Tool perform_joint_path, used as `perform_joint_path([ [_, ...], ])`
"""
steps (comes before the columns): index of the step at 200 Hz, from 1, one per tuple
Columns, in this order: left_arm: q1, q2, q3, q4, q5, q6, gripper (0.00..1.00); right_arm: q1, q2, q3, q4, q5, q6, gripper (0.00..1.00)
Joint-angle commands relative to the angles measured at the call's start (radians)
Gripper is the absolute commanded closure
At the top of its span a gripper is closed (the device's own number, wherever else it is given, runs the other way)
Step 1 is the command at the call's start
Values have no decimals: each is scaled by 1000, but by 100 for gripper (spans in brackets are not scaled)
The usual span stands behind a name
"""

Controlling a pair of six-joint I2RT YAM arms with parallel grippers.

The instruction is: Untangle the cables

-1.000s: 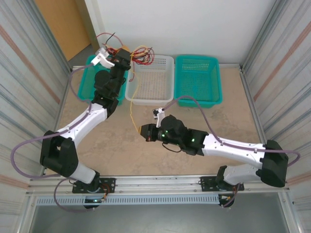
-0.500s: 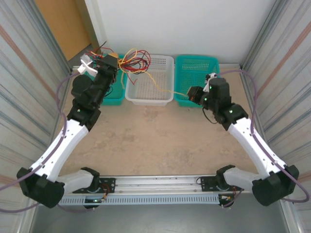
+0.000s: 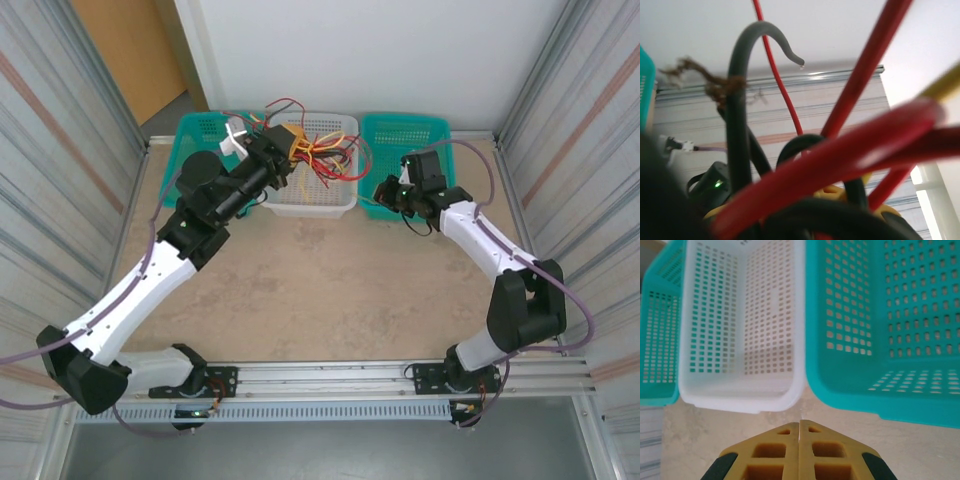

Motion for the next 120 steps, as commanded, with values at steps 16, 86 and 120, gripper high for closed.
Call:
perform_joint_path([
  [16,94,-85,37,208,-74,-48,100,96,-69,-191,47,112,33,100],
  [86,430,-424,-147,-389,-317,423,100,-245,-497,-359,-115,57,28,100],
  [120,729,-484,-349,-407,-43,253,100,-623,-615,-265,-202,-111,40,100],
])
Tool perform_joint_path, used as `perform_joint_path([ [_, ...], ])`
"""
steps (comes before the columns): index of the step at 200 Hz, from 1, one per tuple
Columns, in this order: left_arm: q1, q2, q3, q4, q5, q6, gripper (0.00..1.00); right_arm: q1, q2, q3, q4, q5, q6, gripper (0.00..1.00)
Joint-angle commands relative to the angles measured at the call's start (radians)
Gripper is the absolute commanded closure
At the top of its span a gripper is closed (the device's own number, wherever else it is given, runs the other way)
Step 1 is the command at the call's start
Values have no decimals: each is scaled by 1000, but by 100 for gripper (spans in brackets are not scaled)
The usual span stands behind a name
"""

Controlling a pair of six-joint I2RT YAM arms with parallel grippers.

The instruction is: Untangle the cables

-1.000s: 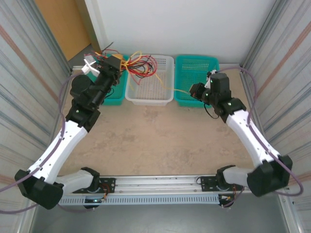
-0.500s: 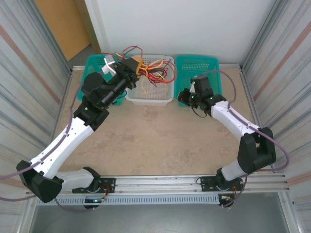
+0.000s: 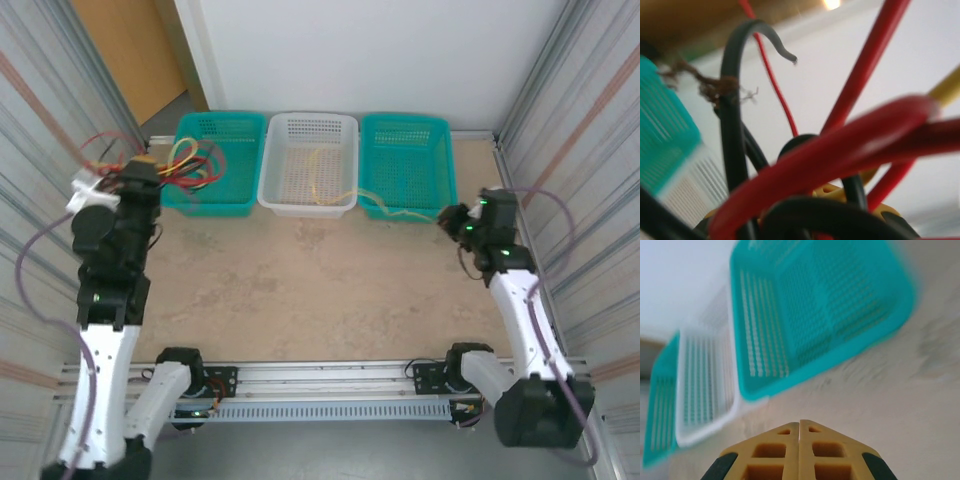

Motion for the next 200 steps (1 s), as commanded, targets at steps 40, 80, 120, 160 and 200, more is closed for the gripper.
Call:
perform_joint_path([
  [40,16,10,-226,24,231,-137,100,-351,-33,198,-164,-228,-16,100],
  [80,-444,36,-378,77,-53,-88,100,-211,-20,283,-290,-65,-104,100],
  [120,-723,250,-565,389,-207,-182,100,65,11,373,-446,230,-194,100],
  [160,-805,487,-570,545,-215,-170,94,221,16,393,-506,347,-203,100],
  [200,-807,583,-557,546,-170,-138,1,279,27,391,-520,426,-195,100],
])
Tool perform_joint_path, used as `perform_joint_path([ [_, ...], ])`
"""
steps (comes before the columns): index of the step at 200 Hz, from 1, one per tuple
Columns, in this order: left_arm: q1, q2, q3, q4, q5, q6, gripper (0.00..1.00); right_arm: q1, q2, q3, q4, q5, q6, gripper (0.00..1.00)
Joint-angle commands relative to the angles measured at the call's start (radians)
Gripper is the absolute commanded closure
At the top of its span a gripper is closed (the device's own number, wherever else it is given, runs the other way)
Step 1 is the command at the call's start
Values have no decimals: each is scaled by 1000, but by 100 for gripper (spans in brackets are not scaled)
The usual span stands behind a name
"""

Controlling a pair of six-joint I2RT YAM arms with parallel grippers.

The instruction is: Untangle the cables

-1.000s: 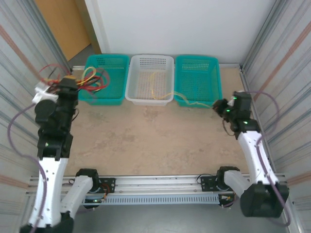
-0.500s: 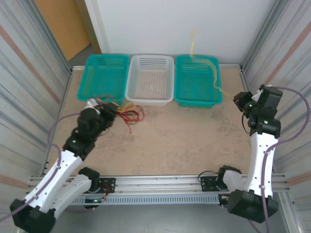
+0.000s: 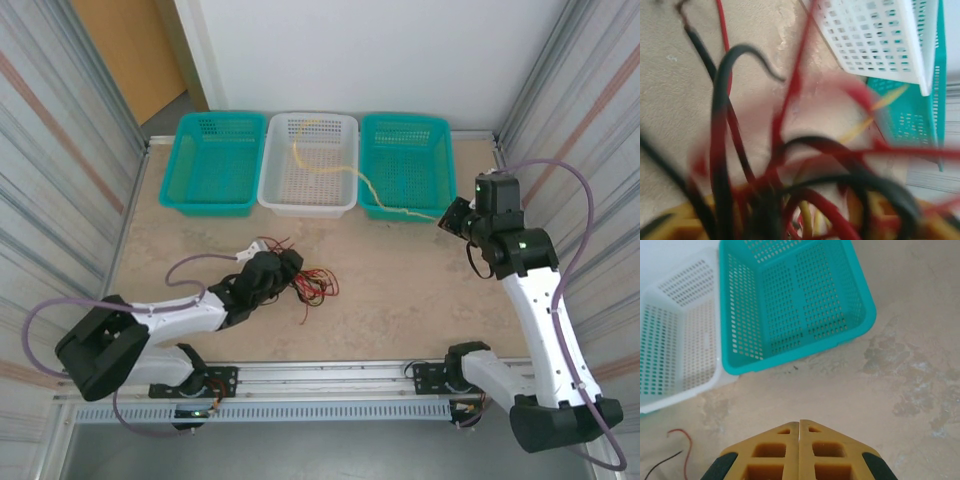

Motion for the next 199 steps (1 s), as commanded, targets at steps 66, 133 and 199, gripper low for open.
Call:
perform_joint_path([
  [66,34,-325,150,-426,-46,266,2,18,101,83,-28,106,-6,100],
  [133,408,-734,500,-883,232,674,20,46,134,79,27,93,-30,100],
  [199,436,-411,820,-820,653,757,2,184,141,62,39,169,-61,100],
])
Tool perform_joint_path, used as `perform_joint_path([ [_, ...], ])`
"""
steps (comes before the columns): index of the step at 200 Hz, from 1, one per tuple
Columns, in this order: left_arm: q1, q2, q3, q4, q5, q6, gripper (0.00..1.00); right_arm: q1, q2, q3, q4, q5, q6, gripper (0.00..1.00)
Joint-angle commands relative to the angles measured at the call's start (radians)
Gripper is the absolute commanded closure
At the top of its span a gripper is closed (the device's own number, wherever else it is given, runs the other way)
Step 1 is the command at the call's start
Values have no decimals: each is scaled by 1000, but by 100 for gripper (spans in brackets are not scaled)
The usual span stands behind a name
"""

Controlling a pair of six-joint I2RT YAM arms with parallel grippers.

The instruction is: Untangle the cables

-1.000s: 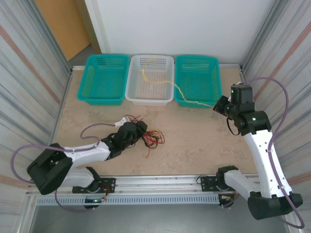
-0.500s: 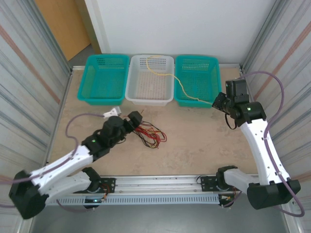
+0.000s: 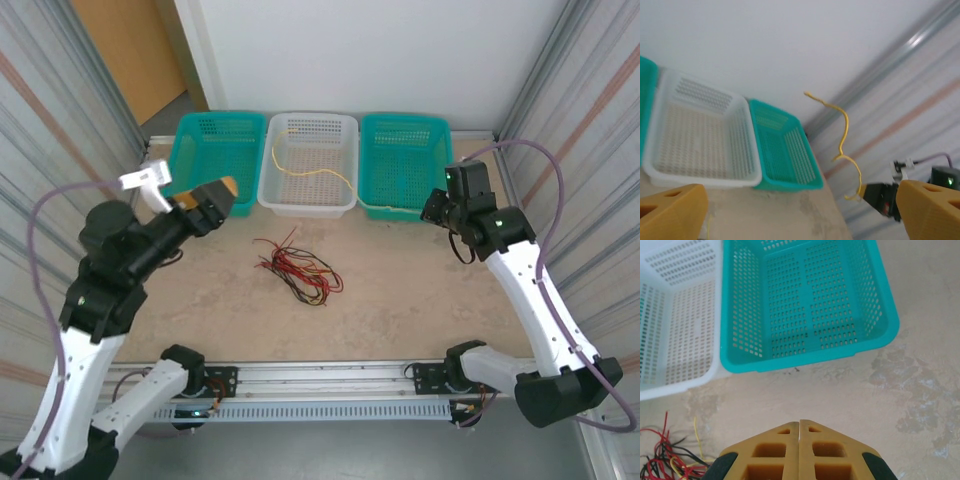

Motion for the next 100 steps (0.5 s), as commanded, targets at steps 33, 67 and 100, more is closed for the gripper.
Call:
perform_joint_path([
  [33,1,116,76,4,230,112,7,79,8,12,15,46,-43,100],
  [67,2,184,132,-84,243,146,31,113,22,21,16,61,-51,100],
  [100,1,185,130,-156,180,195,29,118,25,36,18,61,-51,100],
])
